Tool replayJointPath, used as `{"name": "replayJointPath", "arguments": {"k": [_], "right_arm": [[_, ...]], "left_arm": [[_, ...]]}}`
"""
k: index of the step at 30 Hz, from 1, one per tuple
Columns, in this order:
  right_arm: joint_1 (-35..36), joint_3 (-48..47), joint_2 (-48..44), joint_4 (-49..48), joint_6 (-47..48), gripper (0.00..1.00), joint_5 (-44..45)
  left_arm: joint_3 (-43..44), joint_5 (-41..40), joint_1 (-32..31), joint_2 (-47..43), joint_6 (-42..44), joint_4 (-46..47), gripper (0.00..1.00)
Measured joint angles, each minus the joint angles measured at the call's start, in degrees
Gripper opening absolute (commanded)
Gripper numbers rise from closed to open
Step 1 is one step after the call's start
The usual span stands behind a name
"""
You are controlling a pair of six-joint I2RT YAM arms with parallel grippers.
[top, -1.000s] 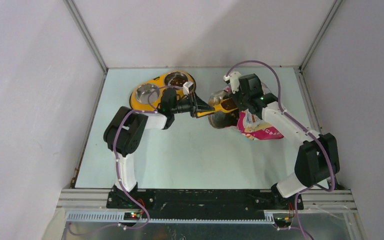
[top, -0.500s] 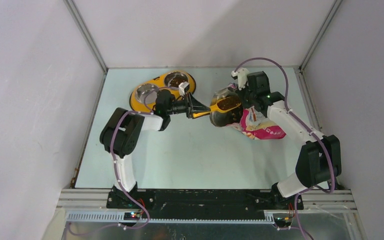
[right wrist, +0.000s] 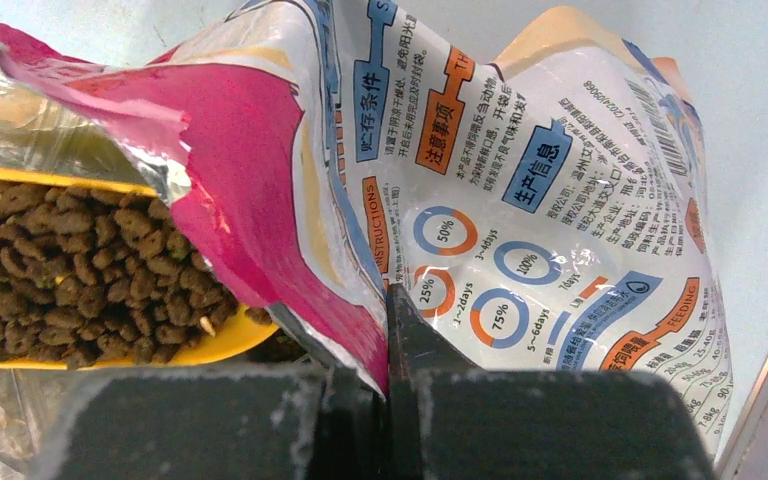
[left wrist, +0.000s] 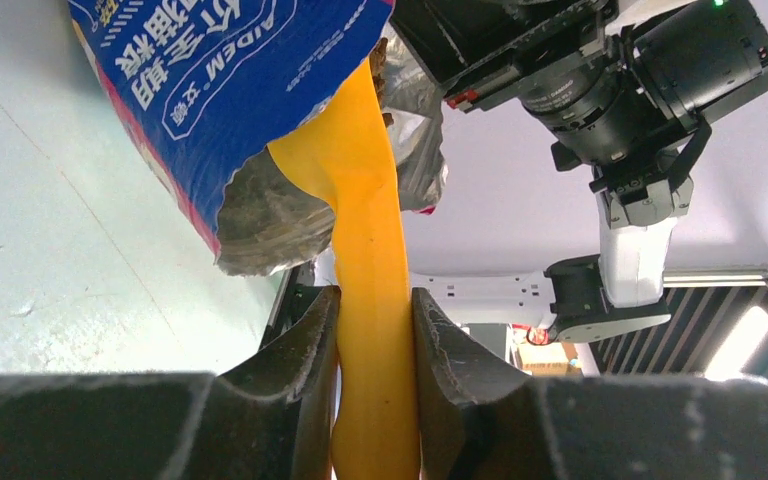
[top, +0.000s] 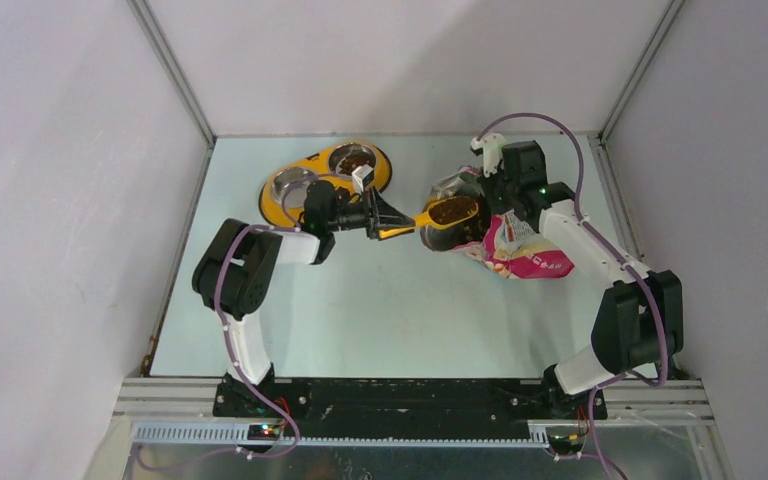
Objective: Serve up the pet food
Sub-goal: Collect the pet food from the pet food bag.
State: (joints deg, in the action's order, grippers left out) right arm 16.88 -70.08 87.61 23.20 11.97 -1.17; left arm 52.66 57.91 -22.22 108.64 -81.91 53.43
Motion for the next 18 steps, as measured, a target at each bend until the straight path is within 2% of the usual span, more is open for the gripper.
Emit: {"name": "replayJointPath", "arguments": {"k": [18], "right_arm": [[-1.2, 0.0, 0.0, -0.44, 0.0, 0.0, -0.02]], "left_arm": [[-3.19, 3.23, 2.56, -5.18, 1.64, -0.02, 0.0]]}}
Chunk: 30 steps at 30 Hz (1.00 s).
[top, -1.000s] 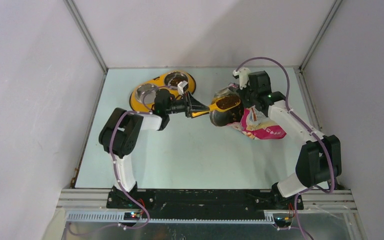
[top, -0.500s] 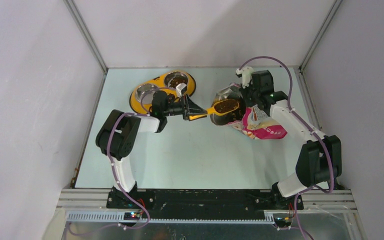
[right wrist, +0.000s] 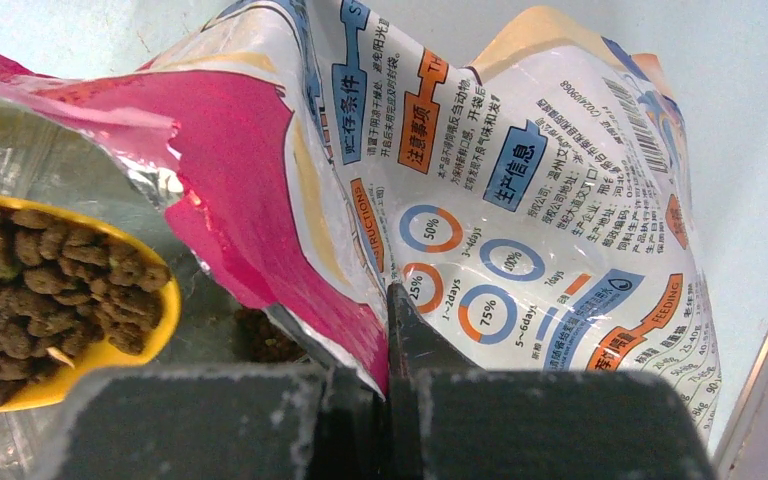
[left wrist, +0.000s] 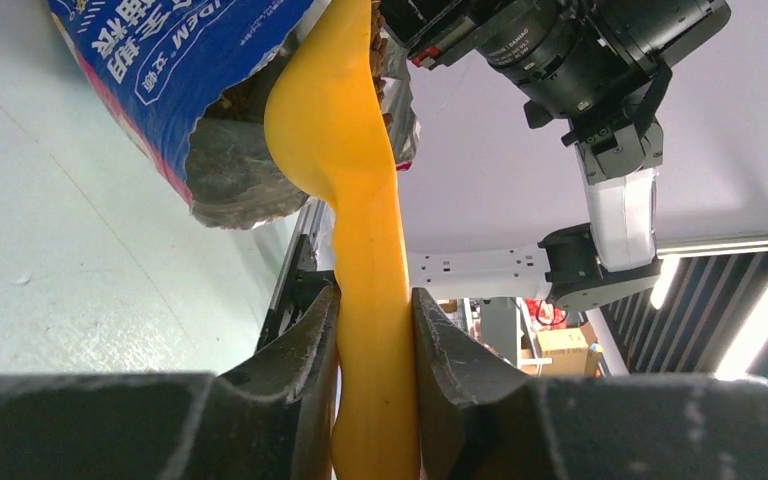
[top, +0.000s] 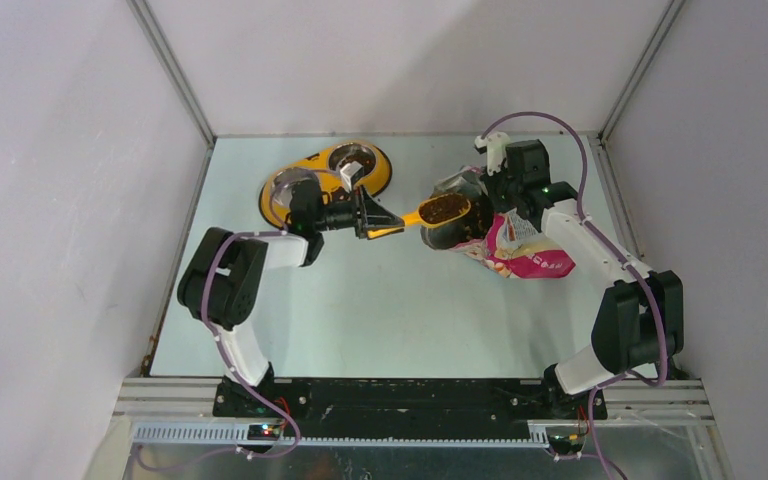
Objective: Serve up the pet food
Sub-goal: Collect the pet food from the pet food bag, then pour the pet food into the pet food bowl.
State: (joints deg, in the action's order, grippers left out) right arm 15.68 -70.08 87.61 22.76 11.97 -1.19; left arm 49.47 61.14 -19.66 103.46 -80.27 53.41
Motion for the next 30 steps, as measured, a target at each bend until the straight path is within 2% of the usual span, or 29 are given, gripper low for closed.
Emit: {"name": "replayJointPath", "arguments": {"k": [30], "right_arm": [[-0.17, 0.0, 0.0, -0.13, 0.0, 0.0, 0.11]], "left_arm": [[-5.66, 3.15, 11.8, -10.69, 4.46, -5.57, 0.0]]}}
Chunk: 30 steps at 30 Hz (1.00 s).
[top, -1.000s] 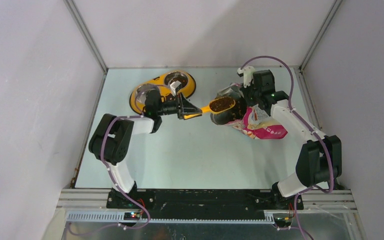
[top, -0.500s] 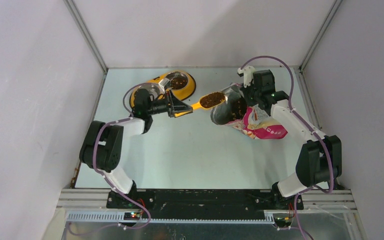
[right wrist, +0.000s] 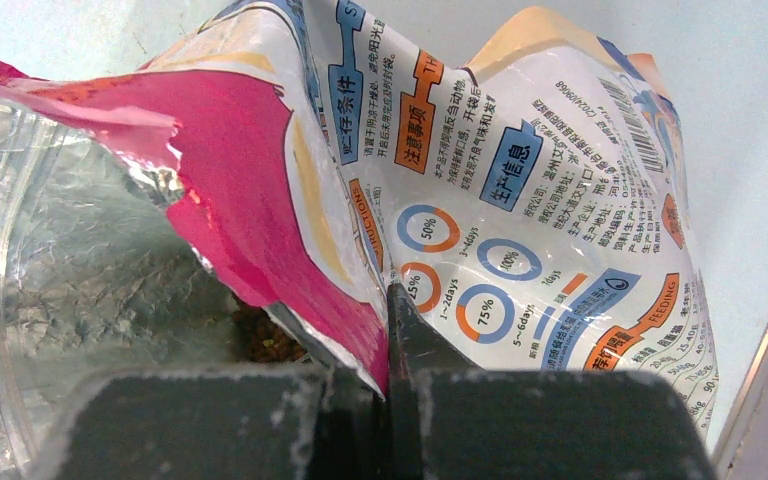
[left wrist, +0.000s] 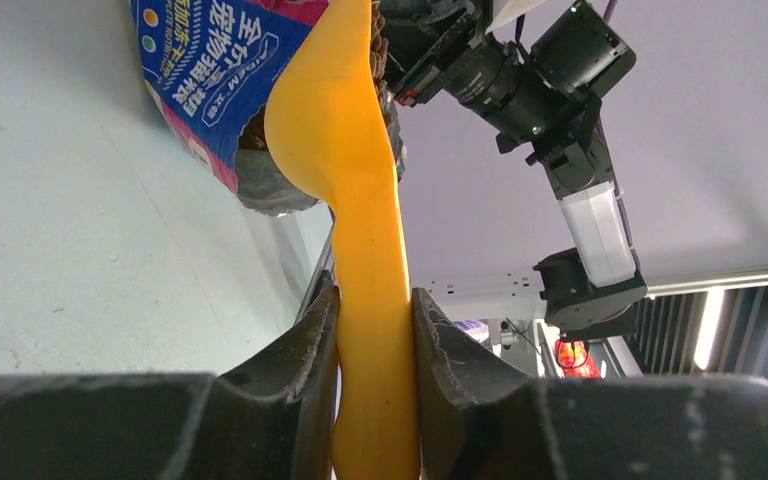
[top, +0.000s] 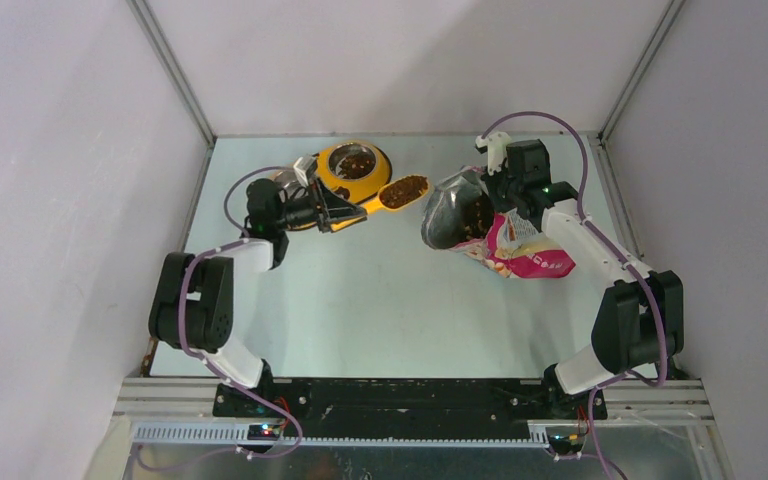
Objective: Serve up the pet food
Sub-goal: Pour the pet food into the pet food bowl.
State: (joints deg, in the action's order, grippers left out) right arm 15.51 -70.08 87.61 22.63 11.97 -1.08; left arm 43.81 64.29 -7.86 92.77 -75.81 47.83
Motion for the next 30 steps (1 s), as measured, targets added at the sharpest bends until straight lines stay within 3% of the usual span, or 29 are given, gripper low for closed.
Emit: {"name": "replayJointPath", "arguments": {"k": [30], "right_arm": [[-0.04, 0.0, 0.0, 0.0, -0.04, 0.0, -0.02]], "left_arm": [[-1.84, 1.18, 17.88, 0.76, 0.31, 3.93, 0.0]]}}
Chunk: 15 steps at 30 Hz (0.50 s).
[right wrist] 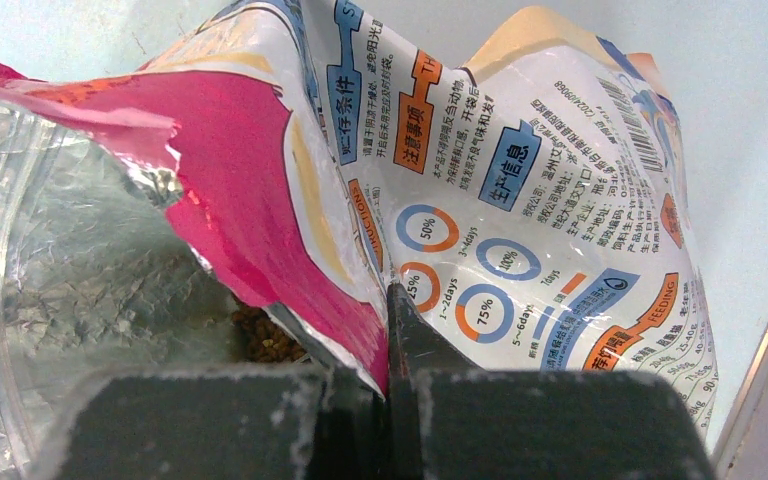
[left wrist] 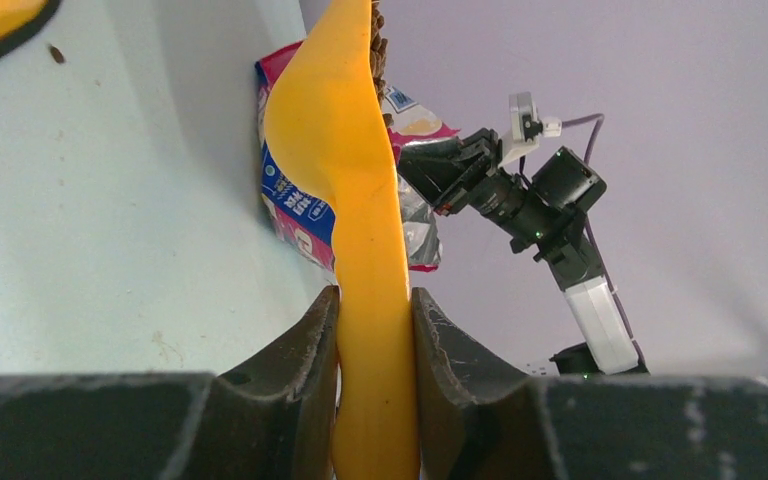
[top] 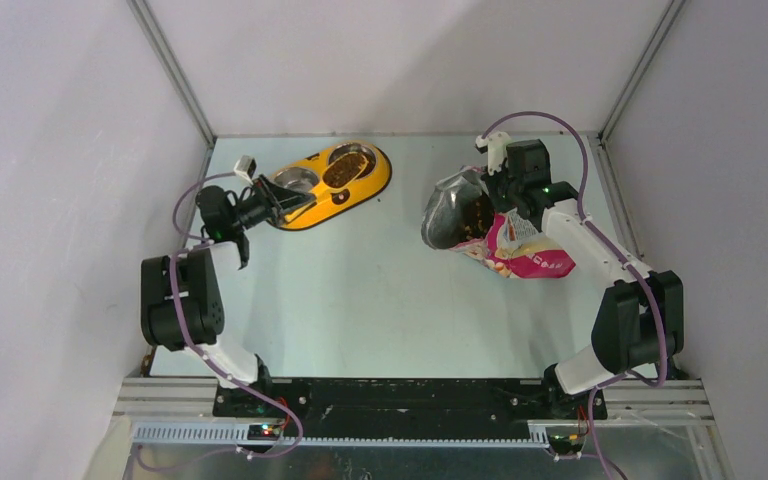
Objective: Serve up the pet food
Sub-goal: Pour the pet food into the pet food bowl.
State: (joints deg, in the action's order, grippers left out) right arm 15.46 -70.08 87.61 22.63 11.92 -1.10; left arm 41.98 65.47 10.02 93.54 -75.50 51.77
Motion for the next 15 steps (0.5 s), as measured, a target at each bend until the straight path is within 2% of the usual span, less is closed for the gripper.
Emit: {"name": "replayJointPath", "arguments": {"k": [15], "right_arm": [[0.0, 0.0, 0.0, -0.02, 0.0, 0.0, 0.02]], "left_arm": [[0.0, 0.55, 7.1, 2.25, 0.72, 0.52, 0.0]]}}
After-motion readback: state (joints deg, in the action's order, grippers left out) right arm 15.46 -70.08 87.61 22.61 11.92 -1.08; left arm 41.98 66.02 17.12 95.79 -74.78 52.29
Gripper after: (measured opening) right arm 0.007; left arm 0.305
